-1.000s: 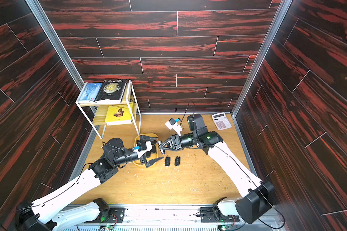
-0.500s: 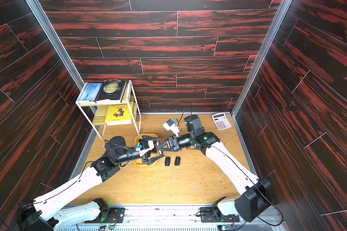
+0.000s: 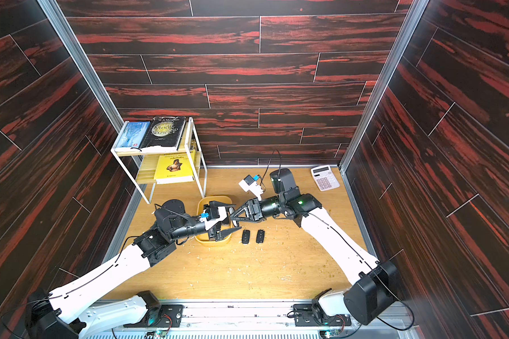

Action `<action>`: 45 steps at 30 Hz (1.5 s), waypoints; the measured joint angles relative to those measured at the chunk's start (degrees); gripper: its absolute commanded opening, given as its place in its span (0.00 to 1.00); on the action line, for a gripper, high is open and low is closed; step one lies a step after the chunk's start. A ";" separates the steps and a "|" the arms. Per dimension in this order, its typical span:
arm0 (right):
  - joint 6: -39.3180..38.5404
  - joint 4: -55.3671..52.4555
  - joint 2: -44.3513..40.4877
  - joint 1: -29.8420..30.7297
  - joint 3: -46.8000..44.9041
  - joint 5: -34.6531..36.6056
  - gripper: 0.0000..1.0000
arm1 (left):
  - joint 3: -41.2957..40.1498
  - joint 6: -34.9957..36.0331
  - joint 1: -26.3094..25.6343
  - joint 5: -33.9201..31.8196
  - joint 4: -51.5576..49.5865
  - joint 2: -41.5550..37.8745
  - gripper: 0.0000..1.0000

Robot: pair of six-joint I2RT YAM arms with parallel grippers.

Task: Place the car key into the storage box
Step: Pick up the car key from the center of the board, then place the car key in the storage box.

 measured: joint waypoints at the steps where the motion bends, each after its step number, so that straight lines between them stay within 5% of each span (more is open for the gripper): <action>1: -0.26 0.04 0.02 0.00 -0.02 0.02 0.72 | 0.00 -0.02 0.00 0.02 0.00 0.00 0.52; 5: -0.15 0.22 0.17 0.00 -0.11 0.02 0.98 | 0.02 -0.02 0.00 -0.02 0.00 0.00 0.54; 18: -0.33 0.31 0.24 -2.78 -0.11 0.48 0.99 | 0.02 -1.92 0.26 -3.17 -0.15 -0.50 0.53; 28: 2.51 7.39 4.11 -10.58 -0.11 0.46 0.99 | -0.46 -14.69 7.34 -4.59 -0.83 -0.55 0.48; 45: 5.11 14.97 8.44 -12.90 -5.25 0.09 0.99 | 16.50 -21.79 10.19 -23.69 -37.13 2.03 0.53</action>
